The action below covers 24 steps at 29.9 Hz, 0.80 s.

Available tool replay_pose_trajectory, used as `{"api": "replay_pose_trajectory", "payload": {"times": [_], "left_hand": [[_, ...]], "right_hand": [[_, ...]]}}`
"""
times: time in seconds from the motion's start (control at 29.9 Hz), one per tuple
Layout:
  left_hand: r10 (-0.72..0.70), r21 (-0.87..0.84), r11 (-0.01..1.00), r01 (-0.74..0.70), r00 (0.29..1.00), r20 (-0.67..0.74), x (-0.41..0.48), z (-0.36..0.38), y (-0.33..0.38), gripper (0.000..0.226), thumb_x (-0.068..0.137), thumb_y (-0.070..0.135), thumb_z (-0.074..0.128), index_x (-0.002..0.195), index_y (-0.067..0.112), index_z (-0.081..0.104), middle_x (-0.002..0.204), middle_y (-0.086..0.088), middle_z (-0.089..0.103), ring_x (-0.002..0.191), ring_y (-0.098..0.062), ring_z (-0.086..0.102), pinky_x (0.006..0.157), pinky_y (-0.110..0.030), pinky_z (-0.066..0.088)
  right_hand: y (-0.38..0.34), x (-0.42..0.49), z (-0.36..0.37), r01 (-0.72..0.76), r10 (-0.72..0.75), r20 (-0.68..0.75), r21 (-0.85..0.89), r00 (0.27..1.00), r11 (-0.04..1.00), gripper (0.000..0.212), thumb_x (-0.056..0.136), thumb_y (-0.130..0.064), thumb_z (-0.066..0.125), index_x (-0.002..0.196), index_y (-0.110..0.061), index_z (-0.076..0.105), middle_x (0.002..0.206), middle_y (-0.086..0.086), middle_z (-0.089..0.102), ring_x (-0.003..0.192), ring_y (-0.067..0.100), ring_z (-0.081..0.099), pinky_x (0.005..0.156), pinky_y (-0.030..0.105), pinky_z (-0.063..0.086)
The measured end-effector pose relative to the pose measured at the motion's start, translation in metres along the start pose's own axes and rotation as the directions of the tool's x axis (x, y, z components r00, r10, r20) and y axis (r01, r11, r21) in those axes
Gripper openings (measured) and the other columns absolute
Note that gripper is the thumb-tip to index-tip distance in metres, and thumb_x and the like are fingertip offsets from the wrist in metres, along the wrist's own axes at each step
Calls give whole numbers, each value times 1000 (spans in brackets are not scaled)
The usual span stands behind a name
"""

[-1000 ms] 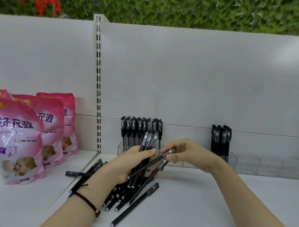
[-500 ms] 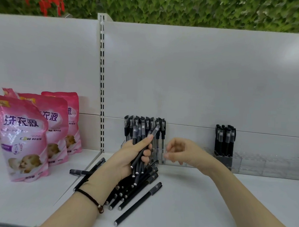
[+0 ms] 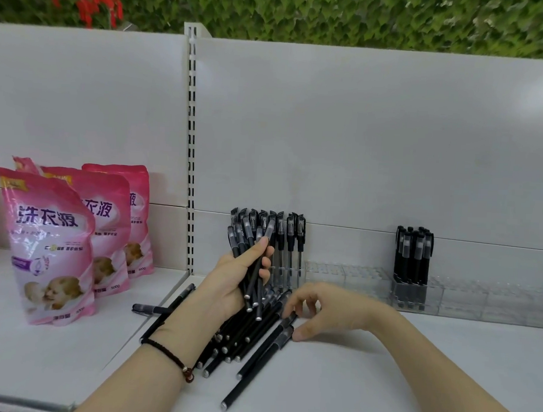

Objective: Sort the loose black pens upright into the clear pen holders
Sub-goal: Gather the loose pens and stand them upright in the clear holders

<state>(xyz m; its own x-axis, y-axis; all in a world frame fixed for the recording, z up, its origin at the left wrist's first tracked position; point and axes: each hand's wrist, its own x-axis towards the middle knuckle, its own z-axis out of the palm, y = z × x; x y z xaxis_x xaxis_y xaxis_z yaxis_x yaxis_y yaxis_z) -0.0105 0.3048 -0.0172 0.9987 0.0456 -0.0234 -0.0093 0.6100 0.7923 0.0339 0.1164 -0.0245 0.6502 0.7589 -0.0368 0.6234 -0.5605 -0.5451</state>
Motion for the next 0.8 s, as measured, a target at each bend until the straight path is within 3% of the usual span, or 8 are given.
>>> {"api": "replay_pose_trajectory", "payload": {"times": [0.1,0.17,0.23,0.37,0.47,0.57,0.64,0.8], "left_hand": [[-7,19,1000,7,1000,-20,0,0,0,29,69,22,77,84,0,66,68,-5,62,48,-9,53,42,-16,47],[-10,8,1000,10,999,-38,0,0,0,31,69,20,77,88,-1,66,66,-4,62,48,-9,54,42,-16,47],[-21,-10,1000,20,999,-50,0,0,0,32,66,18,77,90,-1,66,66,-4,63,49,-9,54,43,-16,48],[-46,-14,999,45,997,-61,-1,0,-1,29,64,17,77,85,0,66,66,-6,63,49,-11,55,43,-18,49],[-39,-51,998,35,997,-63,-2,1,-1,29,64,14,76,87,-1,66,71,-6,66,55,-11,58,43,-19,49],[-48,-59,997,44,997,-60,-2,1,-1,29,64,14,77,87,-2,66,72,-6,66,55,-11,58,43,-19,49],[-46,-53,998,44,998,-51,-2,1,-1,27,66,14,76,85,-1,66,72,-6,66,55,-11,58,43,-19,49],[-72,-90,994,68,997,-41,-1,1,-3,16,81,11,70,88,-1,63,71,-6,65,53,-12,58,43,-20,49]], "right_hand": [[3,-4,-6,-50,50,-14,-40,999,998,24,77,-27,80,98,-28,68,107,-5,58,87,10,46,79,24,41],[5,-7,-8,-72,72,-7,-10,997,997,19,78,-23,78,93,-26,67,99,-11,59,88,9,46,81,22,41],[6,-8,-10,-78,78,4,20,997,997,20,78,-22,78,91,-31,66,95,-14,59,87,8,49,82,22,43],[6,-8,-9,-33,32,54,13,998,999,29,76,-32,80,100,-44,69,108,-12,57,98,9,52,86,22,43],[7,-4,-5,-8,7,13,33,1000,999,23,78,-30,79,100,-34,73,104,-7,57,96,14,53,85,21,43],[9,-4,-6,-32,32,-10,54,999,998,24,81,-22,76,104,-29,73,97,-11,60,84,4,51,73,9,41],[11,-4,-8,-67,67,-14,46,998,997,28,82,-21,75,108,-30,70,96,-15,62,86,2,54,73,7,42],[16,-4,-10,-111,111,-30,-20,993,994,26,82,-21,74,107,-25,71,107,-10,63,94,10,56,80,14,43]]}}
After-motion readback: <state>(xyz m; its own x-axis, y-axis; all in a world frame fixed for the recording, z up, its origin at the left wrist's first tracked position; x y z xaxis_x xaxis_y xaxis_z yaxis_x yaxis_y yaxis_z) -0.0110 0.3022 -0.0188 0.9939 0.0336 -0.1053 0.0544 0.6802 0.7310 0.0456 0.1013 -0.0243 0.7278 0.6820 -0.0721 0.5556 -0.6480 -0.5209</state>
